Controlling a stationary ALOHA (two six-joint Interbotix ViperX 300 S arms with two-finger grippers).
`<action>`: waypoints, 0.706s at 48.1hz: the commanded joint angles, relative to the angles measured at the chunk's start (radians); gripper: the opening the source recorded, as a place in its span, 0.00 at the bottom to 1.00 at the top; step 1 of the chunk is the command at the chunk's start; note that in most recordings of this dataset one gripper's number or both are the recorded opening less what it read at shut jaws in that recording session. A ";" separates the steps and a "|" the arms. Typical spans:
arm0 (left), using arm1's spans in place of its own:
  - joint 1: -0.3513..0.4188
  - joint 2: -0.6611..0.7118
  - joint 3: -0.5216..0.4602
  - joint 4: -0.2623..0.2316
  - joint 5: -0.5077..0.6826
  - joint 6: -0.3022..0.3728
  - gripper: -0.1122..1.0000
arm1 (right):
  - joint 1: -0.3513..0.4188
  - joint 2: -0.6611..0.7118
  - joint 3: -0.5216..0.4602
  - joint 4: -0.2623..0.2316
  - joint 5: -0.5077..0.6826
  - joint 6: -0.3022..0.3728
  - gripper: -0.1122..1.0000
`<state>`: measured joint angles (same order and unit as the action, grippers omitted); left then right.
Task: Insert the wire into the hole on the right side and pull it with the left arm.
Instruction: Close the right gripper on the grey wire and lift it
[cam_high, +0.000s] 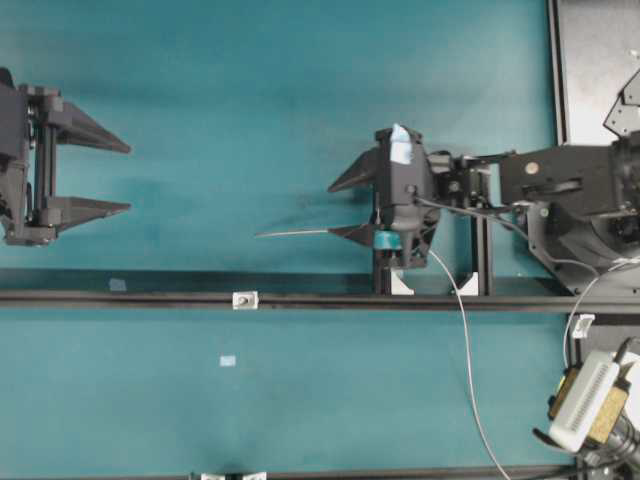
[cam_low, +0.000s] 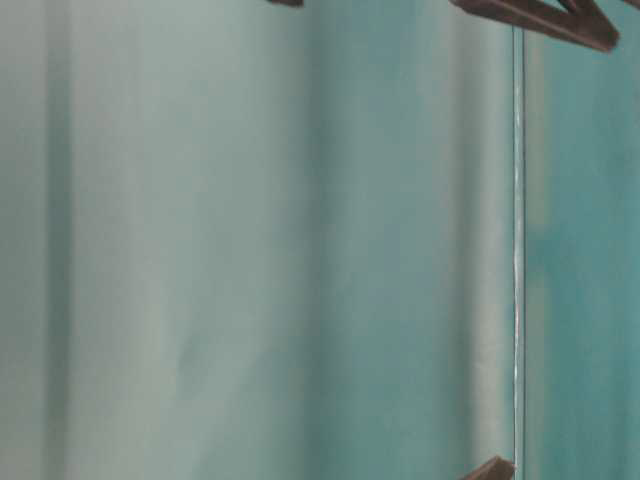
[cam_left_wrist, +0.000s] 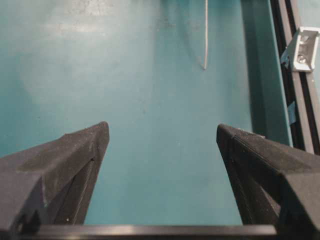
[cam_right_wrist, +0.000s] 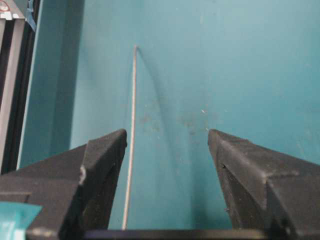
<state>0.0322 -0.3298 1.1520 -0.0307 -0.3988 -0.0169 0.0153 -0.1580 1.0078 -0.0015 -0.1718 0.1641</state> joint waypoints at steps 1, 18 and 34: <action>0.005 -0.005 -0.017 -0.002 -0.008 0.000 0.85 | 0.006 0.023 -0.038 0.002 -0.005 0.002 0.77; 0.005 -0.005 -0.011 -0.002 -0.008 0.000 0.85 | 0.008 0.144 -0.112 0.002 -0.005 0.002 0.77; 0.005 -0.003 -0.005 -0.002 -0.008 0.000 0.85 | 0.008 0.173 -0.126 0.002 -0.028 0.002 0.74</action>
<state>0.0337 -0.3283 1.1536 -0.0307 -0.3988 -0.0153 0.0215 0.0230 0.9004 -0.0015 -0.1841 0.1641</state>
